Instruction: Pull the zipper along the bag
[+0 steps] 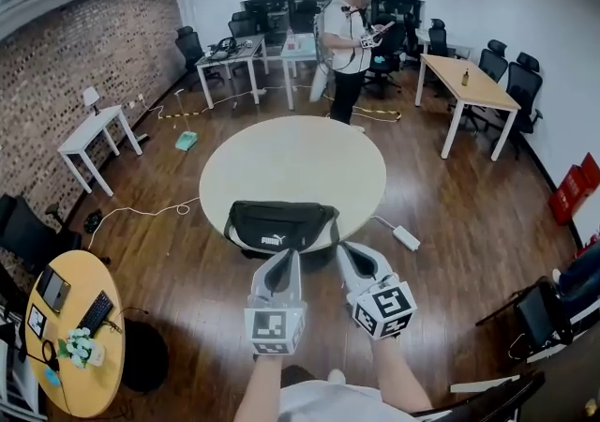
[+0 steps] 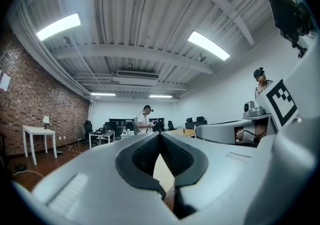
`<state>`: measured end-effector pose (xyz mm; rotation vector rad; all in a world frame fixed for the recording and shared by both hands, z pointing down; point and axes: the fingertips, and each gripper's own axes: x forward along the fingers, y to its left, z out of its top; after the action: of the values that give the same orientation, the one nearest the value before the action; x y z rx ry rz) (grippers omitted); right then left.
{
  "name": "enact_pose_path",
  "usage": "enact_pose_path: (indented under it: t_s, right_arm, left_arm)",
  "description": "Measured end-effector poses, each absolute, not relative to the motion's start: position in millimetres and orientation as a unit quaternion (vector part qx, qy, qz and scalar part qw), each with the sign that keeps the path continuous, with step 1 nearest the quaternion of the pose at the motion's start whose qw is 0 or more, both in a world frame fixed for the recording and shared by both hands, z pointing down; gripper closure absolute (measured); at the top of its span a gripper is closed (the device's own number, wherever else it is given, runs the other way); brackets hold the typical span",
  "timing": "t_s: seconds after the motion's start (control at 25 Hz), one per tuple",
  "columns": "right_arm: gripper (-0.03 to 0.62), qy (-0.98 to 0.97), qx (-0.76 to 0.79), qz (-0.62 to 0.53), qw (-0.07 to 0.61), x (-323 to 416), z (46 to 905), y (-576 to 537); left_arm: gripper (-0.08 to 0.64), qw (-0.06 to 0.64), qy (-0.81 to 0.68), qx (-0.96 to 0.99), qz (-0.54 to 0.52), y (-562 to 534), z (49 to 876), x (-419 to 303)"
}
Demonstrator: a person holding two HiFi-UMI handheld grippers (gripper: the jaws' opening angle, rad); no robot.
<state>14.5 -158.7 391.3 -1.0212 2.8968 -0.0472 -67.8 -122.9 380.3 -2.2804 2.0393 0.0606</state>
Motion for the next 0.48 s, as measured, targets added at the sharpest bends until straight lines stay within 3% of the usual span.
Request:
enact_pose_path:
  t_s: [0.2,0.48]
  right_arm:
    - [0.606,0.938,-0.342,-0.049,0.004,-17.4,424.3,-238.2]
    - [0.606,0.924,-0.383,-0.012,0.003,-73.2,408.3,-370.1]
  left_arm:
    - [0.545,0.005,0.662,-0.749,0.017,-201.9,404.6,-108.6]
    - [0.545,0.045,0.611,-0.789,0.031,-342.4,383.8,-155.0]
